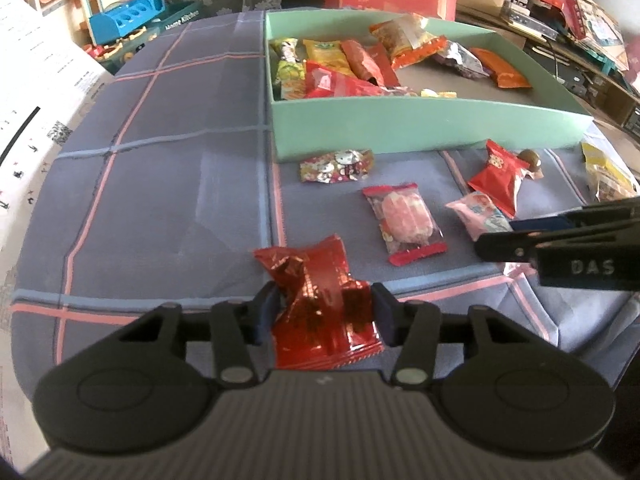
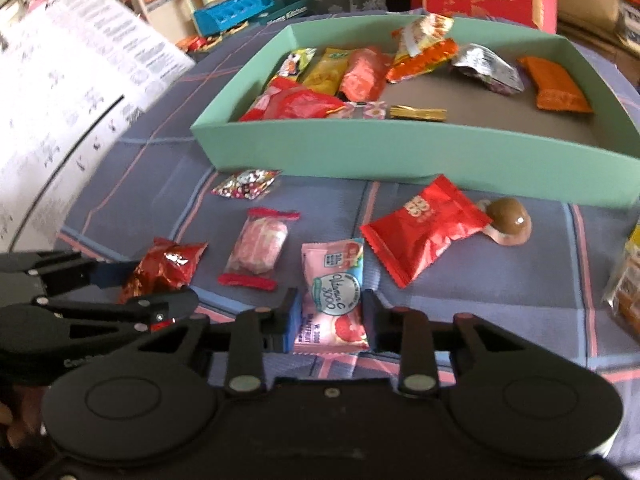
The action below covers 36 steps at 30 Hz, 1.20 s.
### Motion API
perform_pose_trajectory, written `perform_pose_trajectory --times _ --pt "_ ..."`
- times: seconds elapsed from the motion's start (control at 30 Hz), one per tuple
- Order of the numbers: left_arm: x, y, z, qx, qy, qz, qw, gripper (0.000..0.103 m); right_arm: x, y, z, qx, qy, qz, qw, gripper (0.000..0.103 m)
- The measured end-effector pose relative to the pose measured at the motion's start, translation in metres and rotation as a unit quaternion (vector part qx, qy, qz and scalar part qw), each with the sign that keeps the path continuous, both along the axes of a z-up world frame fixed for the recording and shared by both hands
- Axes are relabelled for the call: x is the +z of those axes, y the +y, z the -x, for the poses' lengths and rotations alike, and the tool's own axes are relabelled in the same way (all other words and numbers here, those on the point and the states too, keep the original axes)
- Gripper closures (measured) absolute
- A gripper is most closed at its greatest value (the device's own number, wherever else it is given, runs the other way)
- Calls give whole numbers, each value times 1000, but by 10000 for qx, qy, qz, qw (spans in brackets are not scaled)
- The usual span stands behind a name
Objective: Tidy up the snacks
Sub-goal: 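Carry both snacks into the green box and open both tools to release them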
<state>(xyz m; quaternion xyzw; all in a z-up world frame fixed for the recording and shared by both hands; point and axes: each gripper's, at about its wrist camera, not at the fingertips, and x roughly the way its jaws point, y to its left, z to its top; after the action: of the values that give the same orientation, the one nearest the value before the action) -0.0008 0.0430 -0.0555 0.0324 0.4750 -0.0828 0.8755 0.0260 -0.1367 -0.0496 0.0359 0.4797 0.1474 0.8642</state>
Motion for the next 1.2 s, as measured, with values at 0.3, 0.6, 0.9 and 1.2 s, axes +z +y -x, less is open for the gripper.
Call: perform_pose_trajectory --times 0.3,0.6,0.9,1.2 --pt "37 -11 -4 -327 -253 383 9984 54 20 -28 7 -204 -94 -746 9970 72" --pt "76 -37 -50 -435 -586 577 9957 54 59 -71 -11 -730 -622 -1183 9883 72" --pt "81 -91 -125 -676 -662 419 9946 54 65 -104 -61 -1289 -740 -1321 9800 72" --pt "57 -121 -189 -679 -279 382 9966 54 48 -122 -106 -1604 -472 -1435 9754 72"
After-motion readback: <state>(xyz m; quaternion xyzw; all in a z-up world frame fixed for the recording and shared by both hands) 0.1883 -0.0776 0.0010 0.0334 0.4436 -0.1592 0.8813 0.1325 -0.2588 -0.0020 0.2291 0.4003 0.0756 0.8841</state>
